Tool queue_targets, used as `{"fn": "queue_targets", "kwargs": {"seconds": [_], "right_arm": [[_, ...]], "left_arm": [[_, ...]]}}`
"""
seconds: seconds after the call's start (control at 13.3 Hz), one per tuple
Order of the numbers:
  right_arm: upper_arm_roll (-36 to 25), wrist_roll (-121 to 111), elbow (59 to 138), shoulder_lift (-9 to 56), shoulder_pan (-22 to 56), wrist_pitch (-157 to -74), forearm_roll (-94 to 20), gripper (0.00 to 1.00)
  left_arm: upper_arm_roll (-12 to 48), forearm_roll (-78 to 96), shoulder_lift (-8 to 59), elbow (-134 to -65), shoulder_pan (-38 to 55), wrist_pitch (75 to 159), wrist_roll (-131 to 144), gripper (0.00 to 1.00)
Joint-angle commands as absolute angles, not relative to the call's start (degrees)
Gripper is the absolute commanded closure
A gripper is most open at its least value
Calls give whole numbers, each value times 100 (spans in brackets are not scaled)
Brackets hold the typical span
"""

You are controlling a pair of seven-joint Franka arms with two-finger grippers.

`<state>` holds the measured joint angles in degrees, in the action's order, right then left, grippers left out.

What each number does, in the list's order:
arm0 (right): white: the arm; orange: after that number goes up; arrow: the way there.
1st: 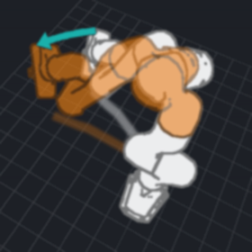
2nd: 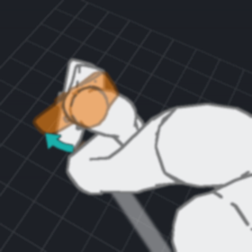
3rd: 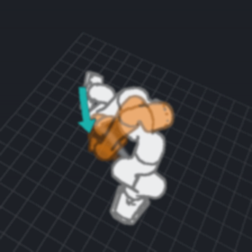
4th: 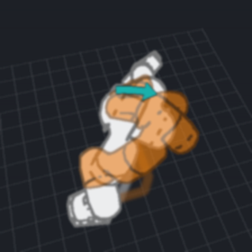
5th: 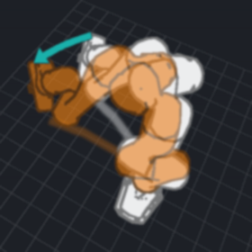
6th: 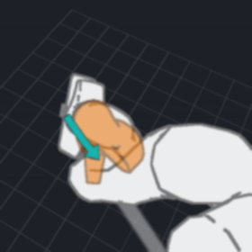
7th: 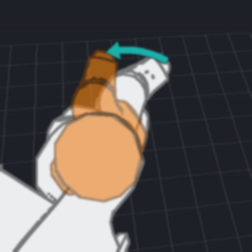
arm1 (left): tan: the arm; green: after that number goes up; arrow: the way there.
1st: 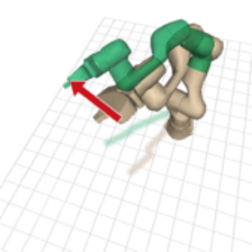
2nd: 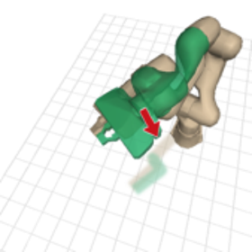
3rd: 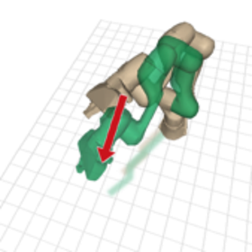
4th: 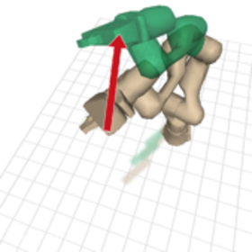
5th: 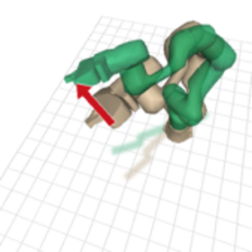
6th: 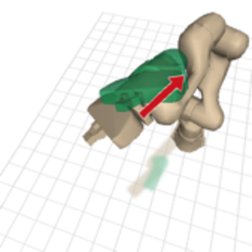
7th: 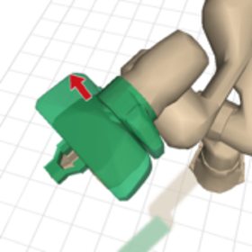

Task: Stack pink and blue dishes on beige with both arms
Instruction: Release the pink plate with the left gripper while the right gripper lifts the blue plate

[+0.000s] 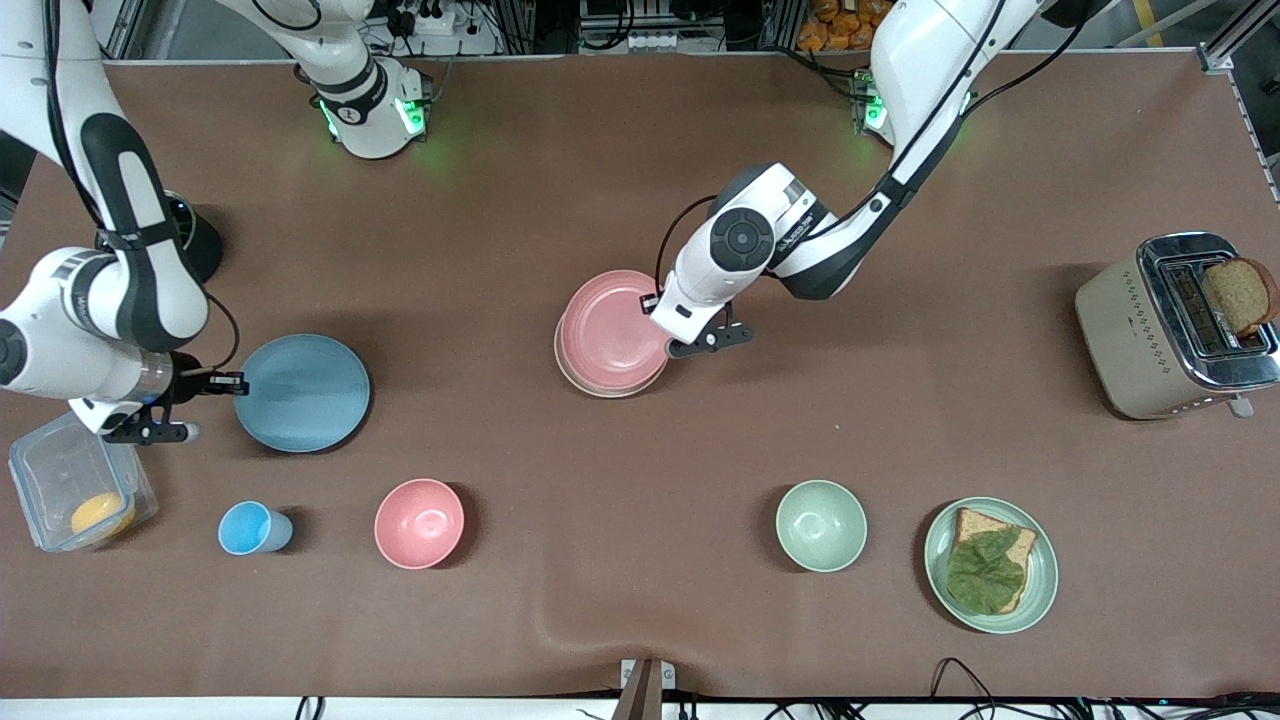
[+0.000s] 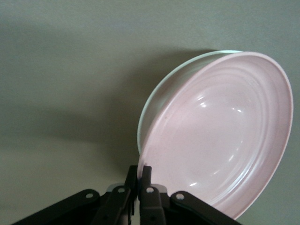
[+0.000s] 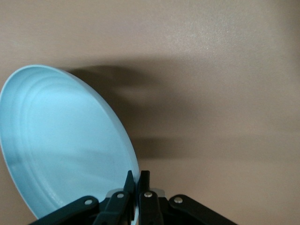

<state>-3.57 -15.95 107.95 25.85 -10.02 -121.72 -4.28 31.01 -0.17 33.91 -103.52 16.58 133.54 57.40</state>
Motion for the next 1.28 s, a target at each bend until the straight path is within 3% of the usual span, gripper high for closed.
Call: {"fn": "queue_targets", "kwargs": {"seconds": [0.0,0.75,0.83,0.9,0.98,1.21], "right_arm": [[-316,-1617,10460,2496,-1028,-11612,-492,100],[-97,-1600,10371,2312,-958,-10591,-1810,100],[-97,-1600,10380,2329,-958,-10547,-1889,100],[-97,-1600,10389,2329,-975,-10529,-1977,100],[-97,-1600,10389,2329,-967,-10477,-2030,100],[-97,-1573,10389,2329,-967,-10441,-2100,100]], "left_arm": [[3050,0,3524,-10266,1767,13509,5845,100],[3050,-9,3718,-10248,1767,13843,5853,100],[3050,0,3718,-10248,1767,13843,5854,81],[3041,26,3726,-10248,1767,13843,5854,48],[3041,18,3727,-10248,1767,13843,5862,0],[3041,-17,3622,-10213,1723,13843,5933,0]]}}
